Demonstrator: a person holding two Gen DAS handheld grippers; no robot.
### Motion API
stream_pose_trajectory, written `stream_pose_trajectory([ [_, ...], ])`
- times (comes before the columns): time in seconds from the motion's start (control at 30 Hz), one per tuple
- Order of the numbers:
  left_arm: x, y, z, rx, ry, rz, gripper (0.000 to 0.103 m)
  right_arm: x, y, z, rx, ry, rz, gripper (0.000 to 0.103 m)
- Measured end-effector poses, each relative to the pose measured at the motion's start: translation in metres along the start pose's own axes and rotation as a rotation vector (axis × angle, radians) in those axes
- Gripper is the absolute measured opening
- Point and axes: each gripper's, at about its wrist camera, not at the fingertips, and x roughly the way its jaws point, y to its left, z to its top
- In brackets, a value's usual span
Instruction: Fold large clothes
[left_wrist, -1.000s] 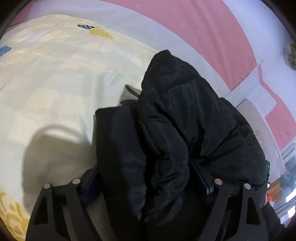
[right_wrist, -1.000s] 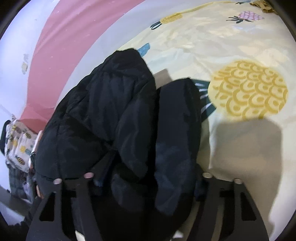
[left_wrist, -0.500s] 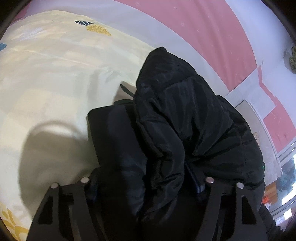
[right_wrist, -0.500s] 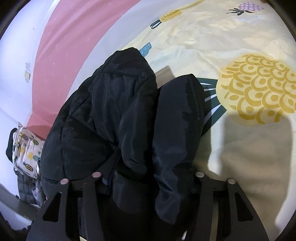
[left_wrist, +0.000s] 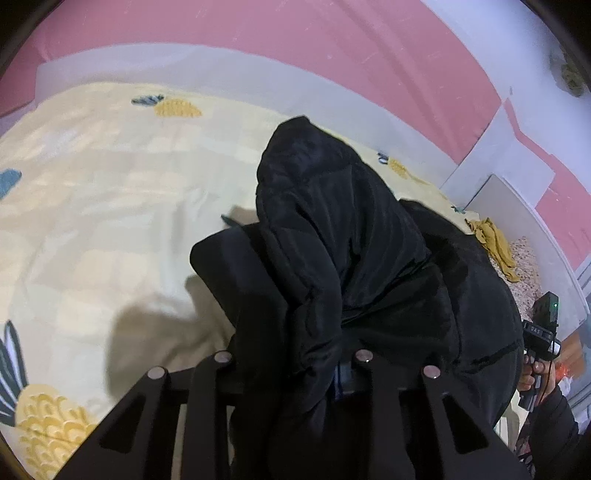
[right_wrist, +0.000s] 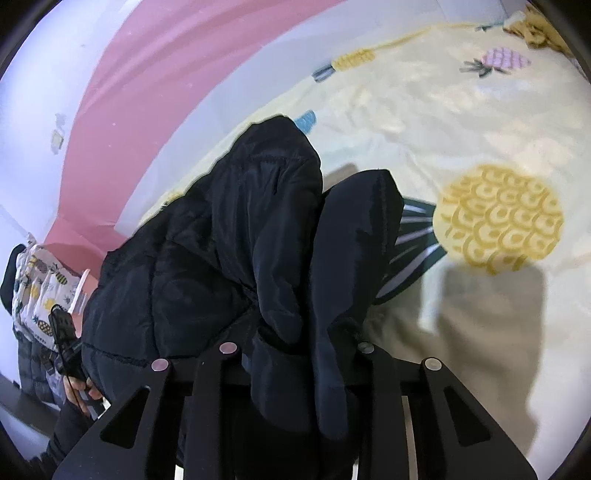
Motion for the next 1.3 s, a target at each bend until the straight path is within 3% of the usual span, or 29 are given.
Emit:
stream_pose_trajectory([
  [0.3, -0.047, -0.019, 0.013, 0.032, -0.063, -0.016, 0.028, -0.041, 0.03, -0.002, -0.05, -0.038, 0.011, 0.026],
  [0.6, -0.097, -0.006, 0.031, 0.038, -0.145, 0.014, 0.028, -0.034, 0.077, 0.01, -0.091, -0.078, 0.065, 0.026],
  [0.87, -0.132, 0.03, 0.053, 0.023, -0.212, 0.077, 0.028, 0.006, 0.123, 0.023, -0.124, -0.073, 0.124, 0.026],
  [1.1, -0.137, 0.089, 0.054, -0.021, -0.243, 0.114, 0.029, 0.057, 0.164, 0.018, -0.158, -0.051, 0.17, 0.026],
  [1.3, -0.1, 0.153, 0.025, -0.096, -0.16, 0.146, 0.029, 0.117, 0.161, -0.01, -0.149, 0.04, 0.156, 0.027],
])
